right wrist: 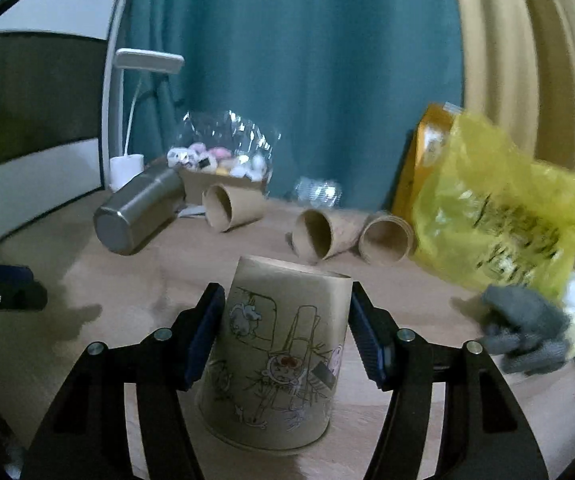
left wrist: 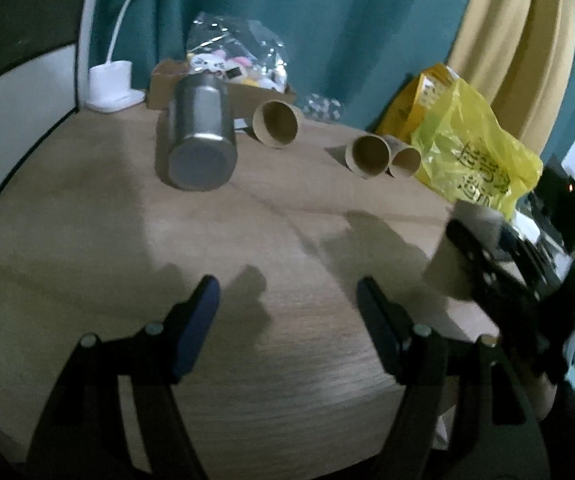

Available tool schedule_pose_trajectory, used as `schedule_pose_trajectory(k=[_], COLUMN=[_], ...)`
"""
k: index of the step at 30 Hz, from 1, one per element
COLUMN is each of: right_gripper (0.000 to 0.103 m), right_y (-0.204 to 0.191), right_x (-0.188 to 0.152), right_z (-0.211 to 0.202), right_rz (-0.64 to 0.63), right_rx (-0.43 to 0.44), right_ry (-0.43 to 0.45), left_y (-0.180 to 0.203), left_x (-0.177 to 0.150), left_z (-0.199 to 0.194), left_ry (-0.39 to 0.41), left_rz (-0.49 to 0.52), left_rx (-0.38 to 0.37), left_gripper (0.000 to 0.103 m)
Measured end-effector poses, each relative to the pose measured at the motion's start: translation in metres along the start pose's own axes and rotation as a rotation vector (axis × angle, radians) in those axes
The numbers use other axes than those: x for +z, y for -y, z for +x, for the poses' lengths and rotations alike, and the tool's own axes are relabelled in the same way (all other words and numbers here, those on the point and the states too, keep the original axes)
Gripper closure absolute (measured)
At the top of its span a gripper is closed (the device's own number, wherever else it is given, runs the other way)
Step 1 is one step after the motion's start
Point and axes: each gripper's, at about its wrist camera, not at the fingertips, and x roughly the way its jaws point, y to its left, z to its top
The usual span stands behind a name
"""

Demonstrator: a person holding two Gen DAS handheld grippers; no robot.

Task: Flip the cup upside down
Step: 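Turn the cup rim-down with the right tool and set it on the table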

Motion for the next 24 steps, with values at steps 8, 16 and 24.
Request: schedule_pose_trajectory(k=[8, 16, 24], right_gripper=[0.038, 0.038, 0.038], right_y=[-0.018, -0.032, -0.030], right_x=[-0.025, -0.047, -0.051], right_z=[-0.017, -0.033, -0.036], right_rz=[-0.051, -0.068, -0.046], right_rx=[-0.008, -0.028, -0.020], right_ry=[-0.002, 0.075, 0.081], left_y=[-0.004, -0.002, 0.004], left_x=[-0.015, -0.023, -0.027], left_z=[0.004, 0.001, 0.001], left_ry=[0.013, 0.038, 0.061], left_rz=[-0.027, -0.016, -0.010], left_rx=[-0.021, -0.026, -0.030], left_gripper=[0.031, 0.030, 0.023])
